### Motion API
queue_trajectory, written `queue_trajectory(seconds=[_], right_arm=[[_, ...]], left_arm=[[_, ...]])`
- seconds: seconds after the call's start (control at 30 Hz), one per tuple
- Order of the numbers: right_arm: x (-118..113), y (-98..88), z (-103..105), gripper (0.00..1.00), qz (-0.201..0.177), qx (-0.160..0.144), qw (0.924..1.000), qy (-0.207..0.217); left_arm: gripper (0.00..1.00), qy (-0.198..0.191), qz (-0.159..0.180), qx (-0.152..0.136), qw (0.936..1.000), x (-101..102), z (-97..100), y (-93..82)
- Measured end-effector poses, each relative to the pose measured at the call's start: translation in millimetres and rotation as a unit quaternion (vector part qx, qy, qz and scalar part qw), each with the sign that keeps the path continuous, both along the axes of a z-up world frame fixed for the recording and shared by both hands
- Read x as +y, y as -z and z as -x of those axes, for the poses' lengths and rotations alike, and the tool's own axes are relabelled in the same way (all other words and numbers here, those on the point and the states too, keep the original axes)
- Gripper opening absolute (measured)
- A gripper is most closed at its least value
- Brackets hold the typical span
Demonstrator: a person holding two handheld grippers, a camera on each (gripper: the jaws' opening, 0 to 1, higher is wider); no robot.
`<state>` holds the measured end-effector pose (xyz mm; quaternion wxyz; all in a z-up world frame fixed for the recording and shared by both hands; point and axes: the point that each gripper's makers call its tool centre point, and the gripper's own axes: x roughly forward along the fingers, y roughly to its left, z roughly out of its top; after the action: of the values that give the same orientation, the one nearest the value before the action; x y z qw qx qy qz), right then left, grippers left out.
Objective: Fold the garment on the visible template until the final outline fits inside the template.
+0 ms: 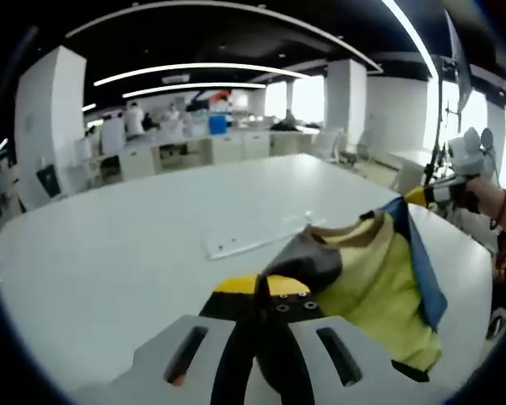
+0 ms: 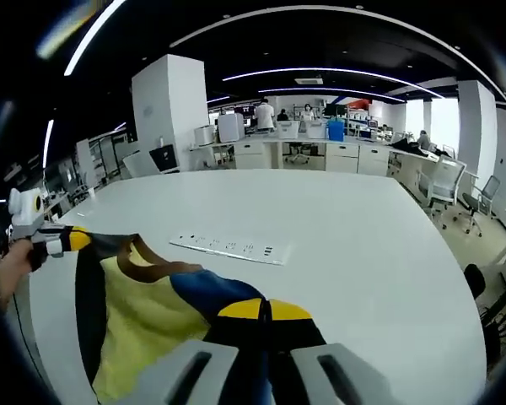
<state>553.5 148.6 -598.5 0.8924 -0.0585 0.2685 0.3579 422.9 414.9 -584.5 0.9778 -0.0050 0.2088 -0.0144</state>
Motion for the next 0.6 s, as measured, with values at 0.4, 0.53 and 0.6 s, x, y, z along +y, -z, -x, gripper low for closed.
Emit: queue_trajectory(seconds=[0.4, 0.53, 0.6], right_arm=[[7, 32.1, -29, 0.00, 0.015, 0.032, 0.9994, 0.002], [9, 45.2, -33, 0.00, 0.021, 0.049, 0.9986, -0.002], [9, 53.7, -34, 0.00, 0.028, 0.061, 0.9977, -0.002]], left_arm=[[0.00, -0.004, 0.018, 0.008, 0.9998, 10, -34.9, 27.4], [0.00, -0.006, 0.012, 0.027, 0.9995, 13, -40.7, 42.5], [0.00, -0.004, 0.013, 0.037, 0.9992, 13, -43.1, 51.6]])
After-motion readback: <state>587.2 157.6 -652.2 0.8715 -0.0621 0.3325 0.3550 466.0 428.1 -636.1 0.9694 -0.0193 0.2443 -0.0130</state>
